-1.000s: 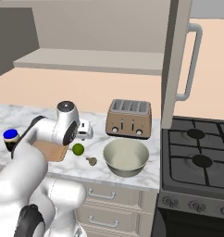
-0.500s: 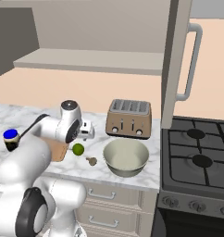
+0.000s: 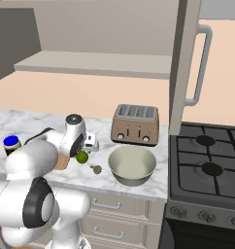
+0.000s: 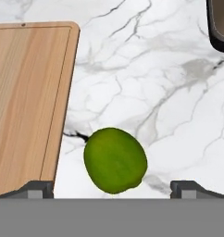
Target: Open the cabinet. Place the bowl and condiment on the counter. Then place the lime and garlic on the cutting board.
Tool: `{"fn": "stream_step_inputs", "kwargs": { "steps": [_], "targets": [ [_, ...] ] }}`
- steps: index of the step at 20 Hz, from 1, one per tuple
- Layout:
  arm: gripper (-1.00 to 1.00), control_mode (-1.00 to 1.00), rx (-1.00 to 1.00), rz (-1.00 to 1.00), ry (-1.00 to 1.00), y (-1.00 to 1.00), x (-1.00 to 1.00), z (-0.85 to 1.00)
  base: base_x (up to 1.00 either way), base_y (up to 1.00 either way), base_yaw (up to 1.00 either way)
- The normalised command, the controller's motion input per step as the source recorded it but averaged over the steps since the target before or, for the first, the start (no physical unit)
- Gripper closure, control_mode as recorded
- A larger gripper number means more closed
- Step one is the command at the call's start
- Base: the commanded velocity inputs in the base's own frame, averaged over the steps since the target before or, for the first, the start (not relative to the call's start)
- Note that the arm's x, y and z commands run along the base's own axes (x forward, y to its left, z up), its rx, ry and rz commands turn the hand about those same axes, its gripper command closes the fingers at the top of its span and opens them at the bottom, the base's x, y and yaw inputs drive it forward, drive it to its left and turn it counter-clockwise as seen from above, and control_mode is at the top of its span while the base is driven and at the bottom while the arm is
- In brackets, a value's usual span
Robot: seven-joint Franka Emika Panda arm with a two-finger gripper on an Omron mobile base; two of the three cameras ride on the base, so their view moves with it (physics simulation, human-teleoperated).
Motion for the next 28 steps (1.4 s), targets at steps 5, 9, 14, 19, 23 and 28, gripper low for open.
{"fn": "stream_step_inputs", "kwargs": {
  "steps": [5,9,14,19,23,28],
  "targets": [
    [-1.0,-1.0,0.0,0.0,0.0,0.03,0.11,-0.34,0.0,0.0,0.0],
    [-1.0,-1.0,0.0,0.0,0.0,0.0,0.11,-0.32,0.0,0.0,0.0],
    [-1.0,-1.0,0.0,0.0,0.0,0.01,0.13,-0.27,0.0,0.0,0.0],
    [-1.0,-1.0,0.0,0.0,0.03,0.02,0.09,-0.1,0.0,0.0,0.0],
    [1.0,-1.0,0.0,0.0,0.04,0.05,0.0,0.0,0.0,0.0,0.0],
    [1.0,-1.0,0.0,0.0,0.04,0.04,0.0,0.06,0.0,0.0,0.0]
  ]
}}
